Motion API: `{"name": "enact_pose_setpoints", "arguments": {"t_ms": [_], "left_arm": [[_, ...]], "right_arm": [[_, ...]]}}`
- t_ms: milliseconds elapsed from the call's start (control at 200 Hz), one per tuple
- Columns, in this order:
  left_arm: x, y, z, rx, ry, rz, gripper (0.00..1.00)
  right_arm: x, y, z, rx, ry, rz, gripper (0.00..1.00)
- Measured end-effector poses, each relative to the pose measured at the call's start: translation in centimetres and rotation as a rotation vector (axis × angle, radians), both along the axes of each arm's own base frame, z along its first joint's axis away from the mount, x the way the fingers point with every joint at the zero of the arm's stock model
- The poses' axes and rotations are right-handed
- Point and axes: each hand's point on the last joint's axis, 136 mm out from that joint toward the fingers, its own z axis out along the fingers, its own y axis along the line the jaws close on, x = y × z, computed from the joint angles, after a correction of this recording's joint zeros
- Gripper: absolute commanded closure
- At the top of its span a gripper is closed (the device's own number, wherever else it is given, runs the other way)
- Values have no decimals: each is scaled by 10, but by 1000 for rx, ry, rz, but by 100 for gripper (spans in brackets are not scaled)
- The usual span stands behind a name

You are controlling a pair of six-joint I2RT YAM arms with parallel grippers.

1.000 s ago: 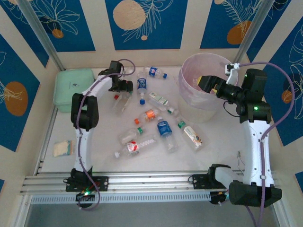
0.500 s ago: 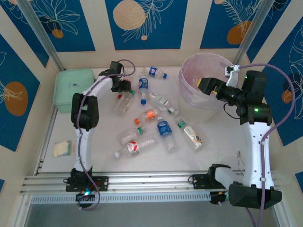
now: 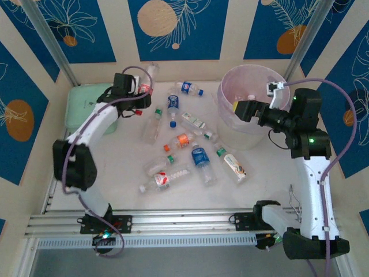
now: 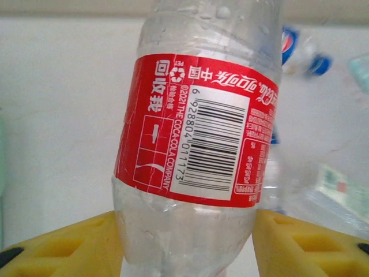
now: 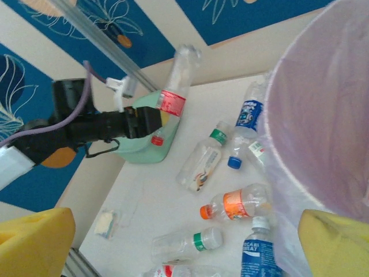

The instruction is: Put the plastic bottles in the bin

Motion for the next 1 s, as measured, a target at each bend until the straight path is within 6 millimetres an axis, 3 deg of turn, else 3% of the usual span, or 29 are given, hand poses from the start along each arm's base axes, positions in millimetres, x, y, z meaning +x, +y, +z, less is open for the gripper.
{"name": "enact_pose_setpoints", "arguments": {"t_ms": [80,255,370,505,630,800,891,1001], "left_arm": [[-28,-13,23,-29,-68,-33,42],[-100,-80,44,-97,-131,-215,45],[-144,-121,46,-178,-146,-325,49],[-180,-152,42,-259,-143,-398,49],[-199,-176,52,-306,-166,-452,49],[-215,-190,64,-338,-193,-484,49],[-216,-187,66,-339,-209,-473,48],[-215,-183,63,-330,-213,-457,48]], "right_arm": [[-4,17,7,-29,-19,33,0],[-6,69,16,-96,-49,153,0],[4,86,3,-98,-3,180,0],[24,94,-21,-128,77,172,1],[42,93,-38,-143,126,152,1],[52,87,-39,-127,136,126,0],[57,84,-34,-106,123,114,7],[62,82,-26,-77,97,115,29]]}}
